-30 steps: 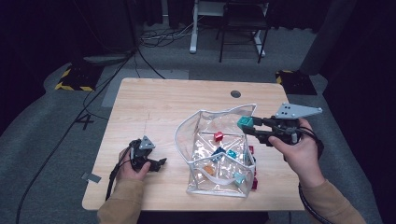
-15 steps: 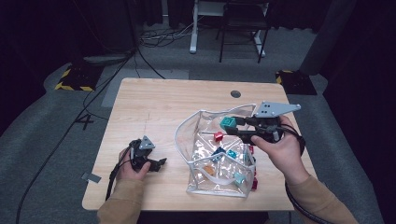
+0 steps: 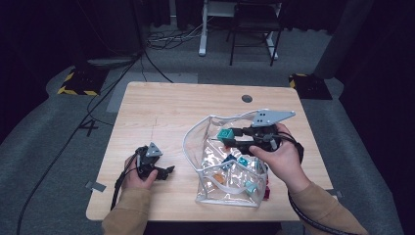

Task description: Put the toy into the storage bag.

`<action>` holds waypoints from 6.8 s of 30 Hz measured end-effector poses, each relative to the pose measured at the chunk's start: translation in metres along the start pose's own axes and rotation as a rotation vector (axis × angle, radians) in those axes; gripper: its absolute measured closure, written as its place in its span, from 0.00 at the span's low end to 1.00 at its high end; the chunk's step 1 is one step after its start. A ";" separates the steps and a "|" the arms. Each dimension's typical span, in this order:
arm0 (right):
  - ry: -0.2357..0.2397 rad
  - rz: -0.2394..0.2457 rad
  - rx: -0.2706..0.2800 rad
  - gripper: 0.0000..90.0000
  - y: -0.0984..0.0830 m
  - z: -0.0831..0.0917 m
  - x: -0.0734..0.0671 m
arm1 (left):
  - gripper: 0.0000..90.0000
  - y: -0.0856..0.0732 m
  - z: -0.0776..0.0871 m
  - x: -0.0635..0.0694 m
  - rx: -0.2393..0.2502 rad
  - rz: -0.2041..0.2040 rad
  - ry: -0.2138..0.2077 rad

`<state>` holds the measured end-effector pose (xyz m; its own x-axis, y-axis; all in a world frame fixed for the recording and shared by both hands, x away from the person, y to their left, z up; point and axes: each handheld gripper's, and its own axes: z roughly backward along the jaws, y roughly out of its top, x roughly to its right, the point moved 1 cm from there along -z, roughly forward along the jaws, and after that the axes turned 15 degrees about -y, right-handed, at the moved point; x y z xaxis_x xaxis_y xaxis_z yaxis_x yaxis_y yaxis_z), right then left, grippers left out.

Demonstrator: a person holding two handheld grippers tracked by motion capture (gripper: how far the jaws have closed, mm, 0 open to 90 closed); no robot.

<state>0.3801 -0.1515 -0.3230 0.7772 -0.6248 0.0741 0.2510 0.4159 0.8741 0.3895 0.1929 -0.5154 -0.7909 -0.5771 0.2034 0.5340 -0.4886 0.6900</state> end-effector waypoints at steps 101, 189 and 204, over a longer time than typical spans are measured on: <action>-0.324 -0.175 -0.271 0.40 -0.153 0.001 0.105 | 0.16 0.000 0.000 0.000 0.000 0.000 0.000; -0.205 -0.100 0.085 0.66 -0.053 0.077 0.061 | 0.16 0.000 0.000 0.000 0.000 0.000 0.000; -0.103 -0.036 0.109 0.66 -0.017 0.046 0.027 | 0.16 0.000 0.000 0.000 0.000 0.000 0.000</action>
<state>0.3700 -0.2058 -0.3134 0.7040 -0.7050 0.0858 0.2092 0.3213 0.9236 0.3895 0.1929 -0.5154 -0.7910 -0.5771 0.2033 0.5339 -0.4888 0.6899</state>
